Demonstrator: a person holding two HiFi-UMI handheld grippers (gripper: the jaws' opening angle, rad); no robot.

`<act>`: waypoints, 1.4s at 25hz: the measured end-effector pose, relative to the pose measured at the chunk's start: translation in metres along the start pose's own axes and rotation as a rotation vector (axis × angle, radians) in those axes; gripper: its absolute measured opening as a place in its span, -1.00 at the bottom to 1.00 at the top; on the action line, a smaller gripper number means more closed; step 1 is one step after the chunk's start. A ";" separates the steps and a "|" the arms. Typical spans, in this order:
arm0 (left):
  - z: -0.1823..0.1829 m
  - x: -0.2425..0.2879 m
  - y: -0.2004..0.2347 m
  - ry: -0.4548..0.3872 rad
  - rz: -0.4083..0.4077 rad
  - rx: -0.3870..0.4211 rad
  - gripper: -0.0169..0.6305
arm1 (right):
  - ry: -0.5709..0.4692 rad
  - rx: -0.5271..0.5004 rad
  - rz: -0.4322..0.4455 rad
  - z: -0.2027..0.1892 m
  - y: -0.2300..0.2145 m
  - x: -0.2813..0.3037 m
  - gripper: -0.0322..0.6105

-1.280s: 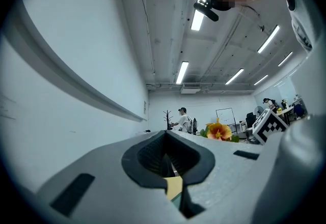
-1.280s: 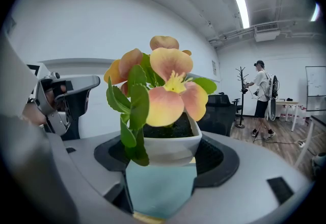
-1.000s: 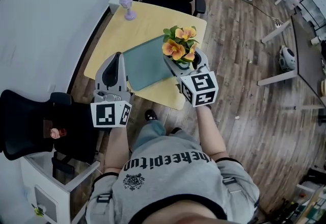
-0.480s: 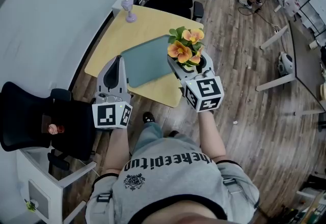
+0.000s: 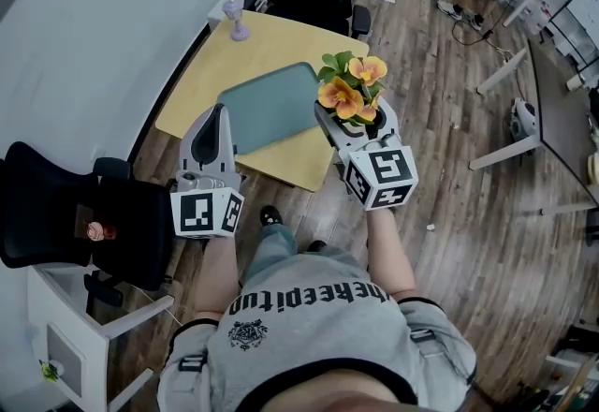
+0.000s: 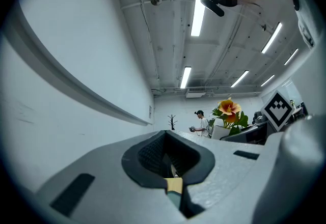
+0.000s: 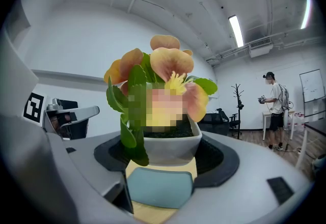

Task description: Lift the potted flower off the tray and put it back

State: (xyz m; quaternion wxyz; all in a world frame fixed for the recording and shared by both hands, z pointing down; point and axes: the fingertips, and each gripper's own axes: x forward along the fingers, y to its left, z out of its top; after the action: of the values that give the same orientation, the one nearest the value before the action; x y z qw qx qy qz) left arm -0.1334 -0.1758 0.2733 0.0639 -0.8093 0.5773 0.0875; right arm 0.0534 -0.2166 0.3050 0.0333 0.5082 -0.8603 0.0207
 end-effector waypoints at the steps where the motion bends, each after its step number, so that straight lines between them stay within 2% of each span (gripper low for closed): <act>1: 0.000 -0.002 -0.002 -0.001 0.001 0.000 -0.94 | -0.001 0.000 -0.001 0.000 0.000 -0.002 0.20; 8: 0.006 -0.009 -0.010 -0.012 0.006 0.006 -0.94 | 0.006 -0.002 0.006 -0.004 -0.002 -0.008 0.20; 15: 0.005 -0.010 -0.004 -0.016 0.017 0.012 -0.94 | 0.030 -0.003 0.031 -0.017 0.004 0.009 0.20; 25: -0.003 0.006 0.020 0.002 0.020 0.022 -0.94 | 0.094 0.014 0.091 -0.049 0.019 0.066 0.20; 35: -0.024 0.036 0.054 0.036 0.013 0.024 -0.94 | 0.163 0.044 0.112 -0.088 0.022 0.123 0.20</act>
State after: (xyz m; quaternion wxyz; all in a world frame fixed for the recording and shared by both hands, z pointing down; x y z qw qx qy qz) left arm -0.1711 -0.2318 0.2883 0.0628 -0.8061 0.5847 0.0663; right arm -0.0215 -0.3074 0.4024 0.0907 0.4567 -0.8811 0.0825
